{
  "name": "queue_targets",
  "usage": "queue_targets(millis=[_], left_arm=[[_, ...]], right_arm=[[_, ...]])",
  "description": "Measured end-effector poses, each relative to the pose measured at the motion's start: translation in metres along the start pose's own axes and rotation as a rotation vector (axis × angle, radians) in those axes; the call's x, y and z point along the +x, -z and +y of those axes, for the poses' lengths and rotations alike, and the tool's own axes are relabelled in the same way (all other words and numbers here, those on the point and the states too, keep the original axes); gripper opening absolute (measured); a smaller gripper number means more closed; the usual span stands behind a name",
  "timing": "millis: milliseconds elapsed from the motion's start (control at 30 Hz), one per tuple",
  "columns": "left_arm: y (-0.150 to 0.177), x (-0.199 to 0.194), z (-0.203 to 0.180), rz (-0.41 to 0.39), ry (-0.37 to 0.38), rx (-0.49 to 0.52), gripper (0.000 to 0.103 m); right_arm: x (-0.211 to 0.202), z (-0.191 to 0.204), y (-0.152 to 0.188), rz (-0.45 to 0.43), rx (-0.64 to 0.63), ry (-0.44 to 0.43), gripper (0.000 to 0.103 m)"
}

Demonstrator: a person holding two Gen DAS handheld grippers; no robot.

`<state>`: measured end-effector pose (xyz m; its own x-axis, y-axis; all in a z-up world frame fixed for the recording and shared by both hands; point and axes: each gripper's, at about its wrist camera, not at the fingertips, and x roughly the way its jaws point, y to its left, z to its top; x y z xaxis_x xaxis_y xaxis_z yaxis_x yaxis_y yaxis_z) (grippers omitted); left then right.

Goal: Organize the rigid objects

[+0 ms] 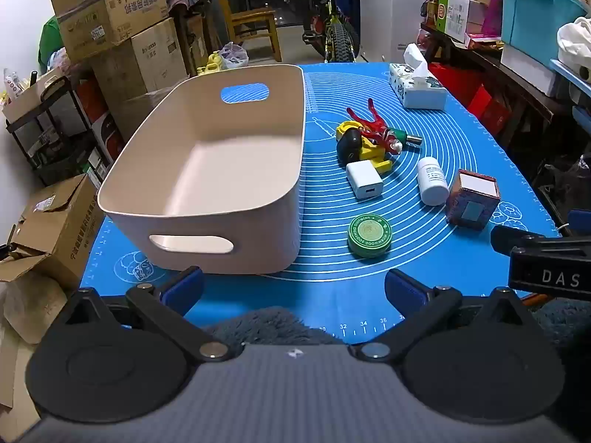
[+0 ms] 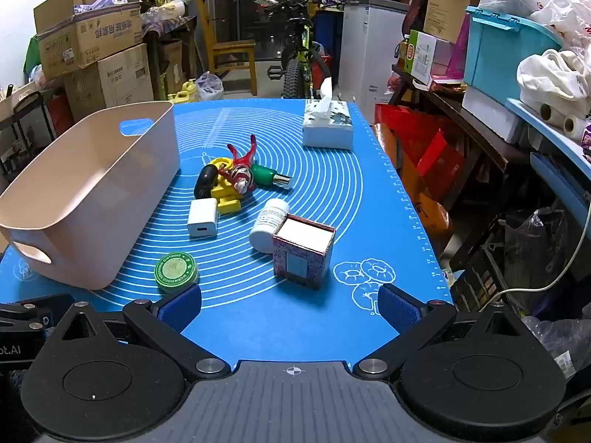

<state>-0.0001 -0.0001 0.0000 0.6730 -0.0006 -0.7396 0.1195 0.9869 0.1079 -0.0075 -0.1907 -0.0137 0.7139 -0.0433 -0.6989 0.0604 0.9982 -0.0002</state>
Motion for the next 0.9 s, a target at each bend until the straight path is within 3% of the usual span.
queue_targets(millis=[900], left_arm=[[0.0,0.0001,0.0,0.002,-0.002,0.001,0.103]], right_arm=[[0.0013,0.0004,0.0006,0.0,-0.004,0.003,0.101]])
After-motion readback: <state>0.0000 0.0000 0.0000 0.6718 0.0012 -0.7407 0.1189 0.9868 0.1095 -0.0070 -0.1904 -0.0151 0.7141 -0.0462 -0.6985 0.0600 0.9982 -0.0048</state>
